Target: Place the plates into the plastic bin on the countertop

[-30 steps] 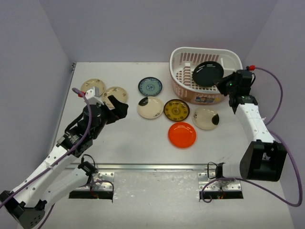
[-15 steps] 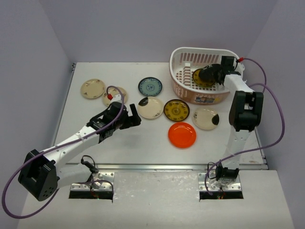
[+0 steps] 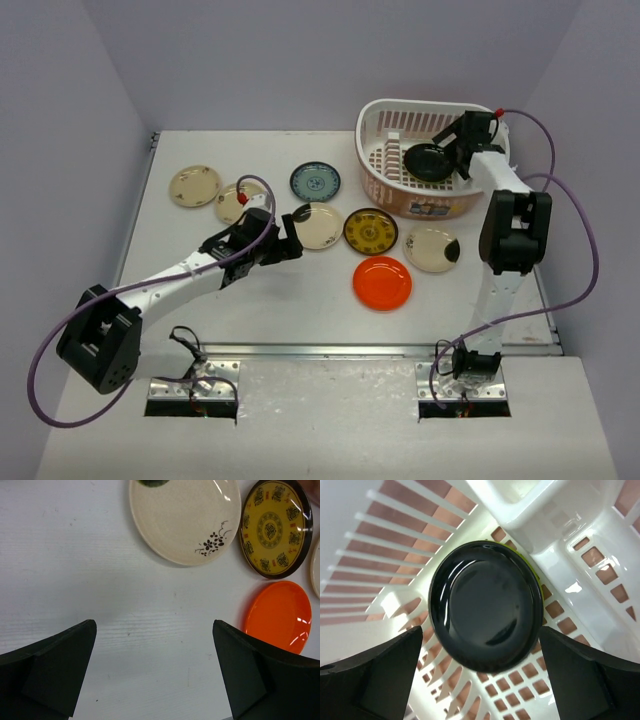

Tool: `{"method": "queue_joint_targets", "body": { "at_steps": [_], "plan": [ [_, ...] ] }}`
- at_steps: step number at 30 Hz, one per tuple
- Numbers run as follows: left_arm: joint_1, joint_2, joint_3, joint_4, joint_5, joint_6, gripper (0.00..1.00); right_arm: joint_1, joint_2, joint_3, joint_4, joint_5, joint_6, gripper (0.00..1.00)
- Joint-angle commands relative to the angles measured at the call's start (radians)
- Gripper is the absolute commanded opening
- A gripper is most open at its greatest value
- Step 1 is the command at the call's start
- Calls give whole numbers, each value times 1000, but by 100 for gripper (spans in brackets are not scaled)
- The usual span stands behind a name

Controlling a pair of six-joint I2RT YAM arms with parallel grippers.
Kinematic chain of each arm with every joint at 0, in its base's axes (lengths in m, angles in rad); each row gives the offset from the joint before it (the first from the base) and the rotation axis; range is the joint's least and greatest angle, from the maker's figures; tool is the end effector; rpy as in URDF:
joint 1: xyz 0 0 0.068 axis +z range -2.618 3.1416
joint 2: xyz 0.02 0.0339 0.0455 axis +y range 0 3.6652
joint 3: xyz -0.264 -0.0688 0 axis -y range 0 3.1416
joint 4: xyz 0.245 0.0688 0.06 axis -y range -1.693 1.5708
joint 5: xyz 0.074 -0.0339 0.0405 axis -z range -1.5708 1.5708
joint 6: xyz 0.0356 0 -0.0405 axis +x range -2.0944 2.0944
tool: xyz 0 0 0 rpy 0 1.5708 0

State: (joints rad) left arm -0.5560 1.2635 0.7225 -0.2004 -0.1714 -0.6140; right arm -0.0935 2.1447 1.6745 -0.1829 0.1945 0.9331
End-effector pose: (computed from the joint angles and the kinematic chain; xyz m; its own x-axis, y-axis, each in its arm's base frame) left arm 0.2253 -0.1329 0.2167 -0.7069 -0.2291 -0.6692 0.0073 0.9437 -0.3308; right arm 0.4926 -0.0531 0.2115 -0.1638 0.8071 -0.5672 0.6316 0.5275 0.5682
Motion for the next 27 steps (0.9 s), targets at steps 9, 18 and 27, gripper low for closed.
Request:
{"method": "queue_joint_targets", "body": {
  "at_steps": [9, 18, 27],
  "plan": [
    [69, 319, 156, 216, 20, -29, 96, 135, -588, -189, -147, -460, -355, 99],
    [130, 546, 290, 294, 97, 20, 73, 207, -1103, -855, 109, -873, -298, 99],
    [145, 664, 347, 274, 134, 17, 22, 207, -1225, -921, 0, -800, -379, 99]
  ]
}}
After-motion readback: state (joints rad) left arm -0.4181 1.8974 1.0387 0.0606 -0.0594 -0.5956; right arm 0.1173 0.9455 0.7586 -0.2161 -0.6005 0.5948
